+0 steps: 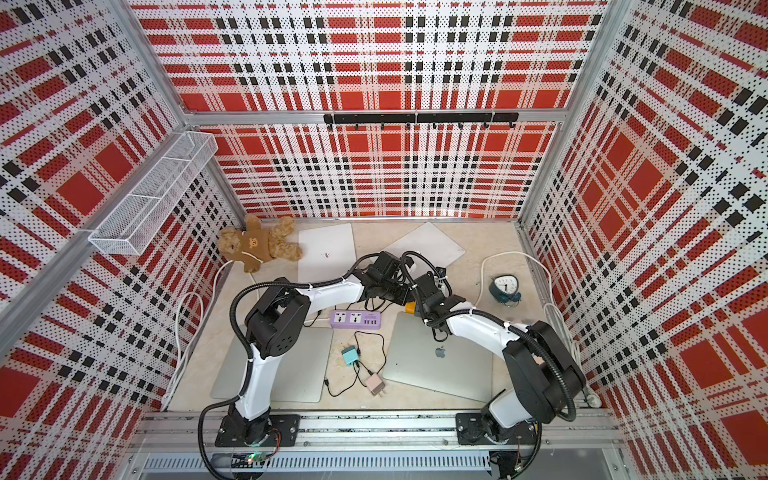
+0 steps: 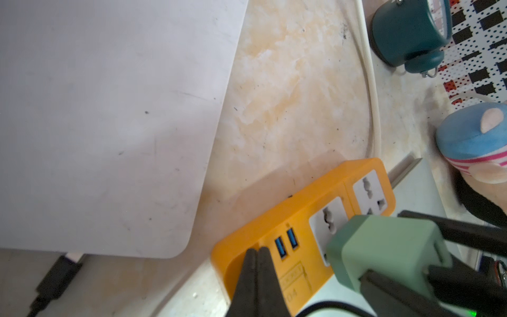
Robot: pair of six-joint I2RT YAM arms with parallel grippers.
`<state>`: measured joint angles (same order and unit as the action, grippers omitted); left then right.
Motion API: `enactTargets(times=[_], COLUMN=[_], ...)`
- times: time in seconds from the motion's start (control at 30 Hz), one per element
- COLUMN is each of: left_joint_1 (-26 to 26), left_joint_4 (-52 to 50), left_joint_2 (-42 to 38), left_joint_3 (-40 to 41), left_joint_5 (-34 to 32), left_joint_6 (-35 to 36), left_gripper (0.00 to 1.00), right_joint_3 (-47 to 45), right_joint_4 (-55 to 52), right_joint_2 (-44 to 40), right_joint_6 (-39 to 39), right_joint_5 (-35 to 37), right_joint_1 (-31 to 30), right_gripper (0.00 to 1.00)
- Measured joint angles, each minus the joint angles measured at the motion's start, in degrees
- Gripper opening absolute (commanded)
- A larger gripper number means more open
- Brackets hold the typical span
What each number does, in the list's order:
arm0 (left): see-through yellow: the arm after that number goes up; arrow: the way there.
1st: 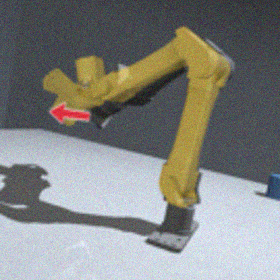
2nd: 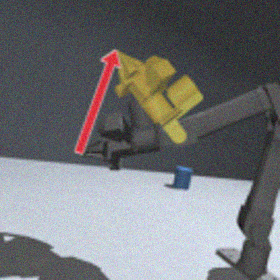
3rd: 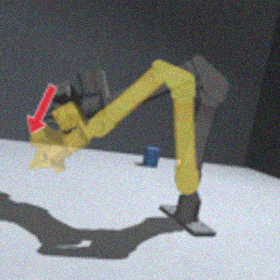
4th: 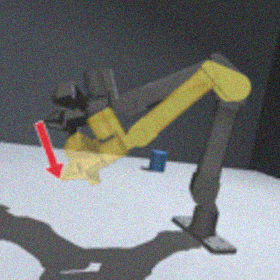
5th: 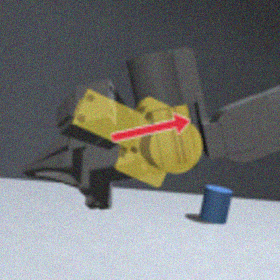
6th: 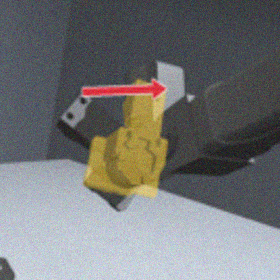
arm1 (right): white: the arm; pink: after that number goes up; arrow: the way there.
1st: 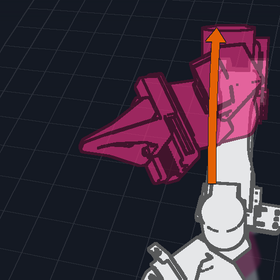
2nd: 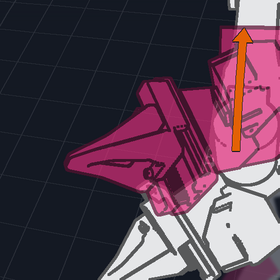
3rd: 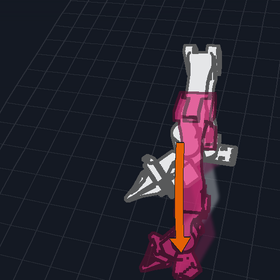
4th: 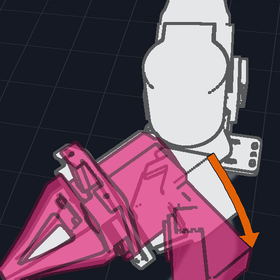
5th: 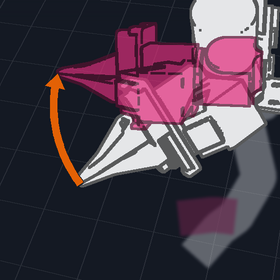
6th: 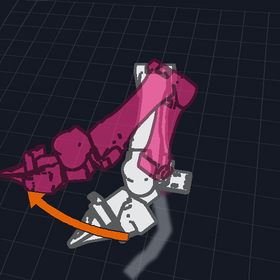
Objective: Unplug the laptop charger
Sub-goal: Remove the plug from the socket.
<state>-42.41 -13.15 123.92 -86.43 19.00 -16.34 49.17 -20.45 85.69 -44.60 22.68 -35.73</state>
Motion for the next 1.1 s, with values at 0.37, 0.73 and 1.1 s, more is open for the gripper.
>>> enactTargets(times=[0.37,0.73,1.1], left_joint_1=[-0.11,-0.11,-0.07], left_joint_4=[0.28,-0.61,-4.35], left_joint_2=[0.0,0.0,0.02], left_joint_3=[0.0,-0.72,-2.29], left_joint_5=[0.0,0.37,0.79], left_joint_6=[-0.11,-0.31,-1.42], left_gripper=[0.0,0.0,0.0], right_joint_3=[2.56,2.56,2.56], right_joint_4=[0.74,0.17,-0.35], right_joint_2=[0.55,-1.01,-2.69], right_joint_6=[0.92,1.29,1.66], right_joint_5=[0.9,1.86,2.97], right_joint_1=[-1.79,-1.88,-1.88], right_gripper=[0.31,0.31,0.31])
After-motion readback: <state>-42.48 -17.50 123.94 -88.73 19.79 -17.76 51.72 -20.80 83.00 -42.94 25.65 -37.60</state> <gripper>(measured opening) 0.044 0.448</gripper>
